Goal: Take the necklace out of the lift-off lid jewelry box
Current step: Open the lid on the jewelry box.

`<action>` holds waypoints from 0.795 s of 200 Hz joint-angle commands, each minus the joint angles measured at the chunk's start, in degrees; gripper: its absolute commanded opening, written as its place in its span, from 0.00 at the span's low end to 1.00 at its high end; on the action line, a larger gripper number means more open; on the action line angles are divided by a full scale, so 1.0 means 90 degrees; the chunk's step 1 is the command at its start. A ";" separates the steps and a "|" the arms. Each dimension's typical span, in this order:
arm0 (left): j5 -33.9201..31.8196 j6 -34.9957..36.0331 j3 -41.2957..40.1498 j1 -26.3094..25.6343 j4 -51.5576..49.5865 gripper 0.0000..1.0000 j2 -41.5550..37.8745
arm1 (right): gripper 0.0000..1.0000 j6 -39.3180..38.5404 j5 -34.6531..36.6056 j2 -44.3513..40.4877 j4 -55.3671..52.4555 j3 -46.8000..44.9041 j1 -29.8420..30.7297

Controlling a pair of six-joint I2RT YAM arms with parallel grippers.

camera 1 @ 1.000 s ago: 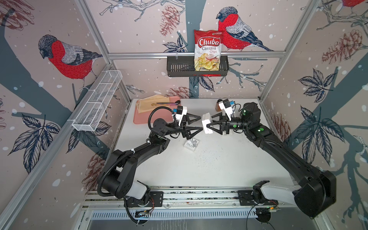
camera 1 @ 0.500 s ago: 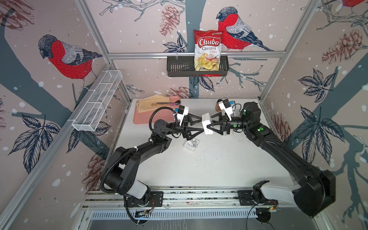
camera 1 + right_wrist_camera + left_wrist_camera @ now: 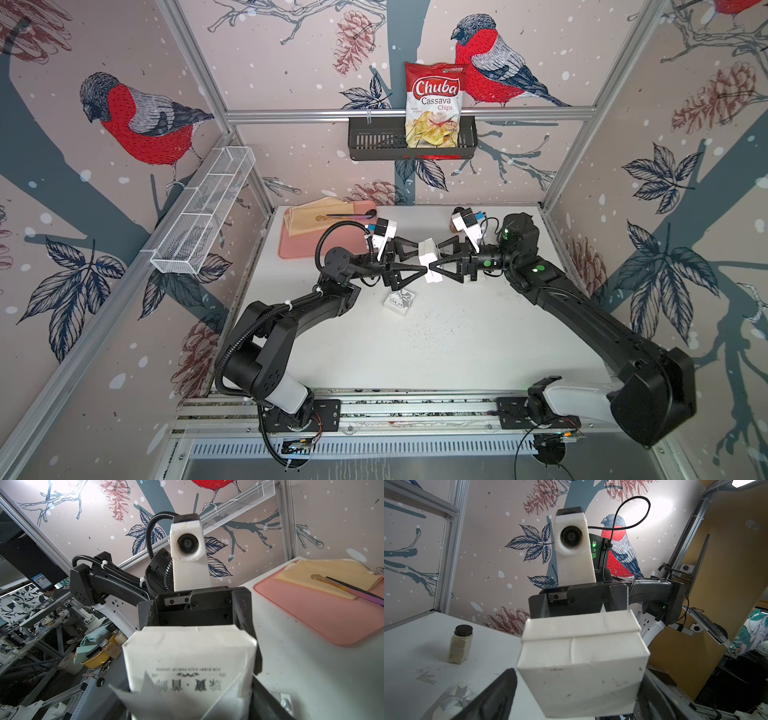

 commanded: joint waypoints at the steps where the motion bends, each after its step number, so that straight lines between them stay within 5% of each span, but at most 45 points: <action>1: 0.0059 -0.0111 0.0023 0.0003 0.0498 0.90 -0.0003 | 0.74 -0.0119 0.0044 0.0028 0.0082 0.0046 0.0000; 93: -0.0029 0.0124 -0.0001 0.0002 0.0161 0.67 -0.0081 | 0.74 -0.0229 0.0229 -0.0090 -0.0058 0.0029 -0.0031; 159: -0.0098 0.0227 -0.0047 0.0010 0.0027 0.68 -0.0176 | 0.73 -0.0264 0.0194 -0.0367 -0.0102 -0.0102 -0.0379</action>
